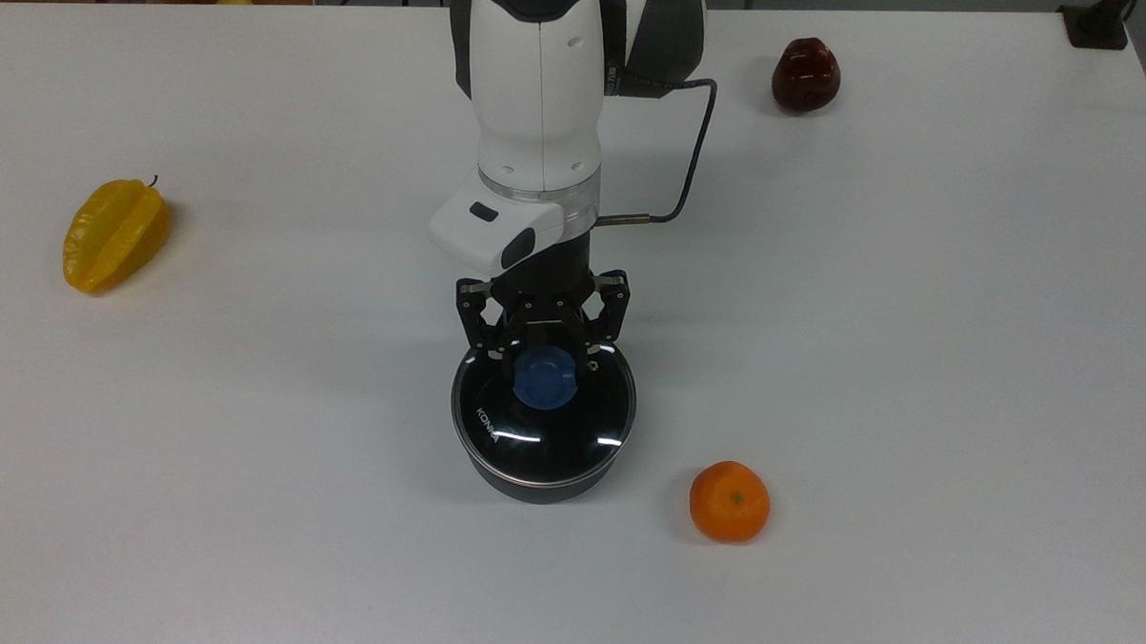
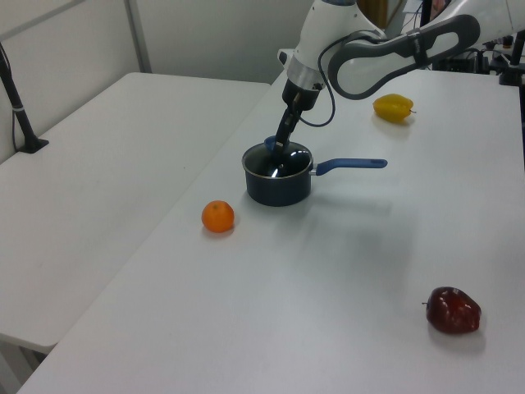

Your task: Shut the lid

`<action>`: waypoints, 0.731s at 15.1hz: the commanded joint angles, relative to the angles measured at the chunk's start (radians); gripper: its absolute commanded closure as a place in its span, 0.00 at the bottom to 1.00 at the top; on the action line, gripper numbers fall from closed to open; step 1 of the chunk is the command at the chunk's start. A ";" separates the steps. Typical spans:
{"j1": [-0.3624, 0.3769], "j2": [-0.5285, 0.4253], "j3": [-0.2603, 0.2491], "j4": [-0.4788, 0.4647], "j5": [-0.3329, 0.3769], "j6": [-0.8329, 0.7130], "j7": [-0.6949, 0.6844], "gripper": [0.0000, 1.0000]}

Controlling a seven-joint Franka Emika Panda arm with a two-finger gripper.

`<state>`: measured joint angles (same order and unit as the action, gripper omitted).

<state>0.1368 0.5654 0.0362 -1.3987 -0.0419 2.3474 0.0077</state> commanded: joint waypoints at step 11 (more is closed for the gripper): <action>-0.022 -0.364 -0.018 -0.167 -0.052 -0.531 -0.005 0.00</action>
<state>0.1259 0.3606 0.0217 -1.4682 -0.0808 1.9942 0.0076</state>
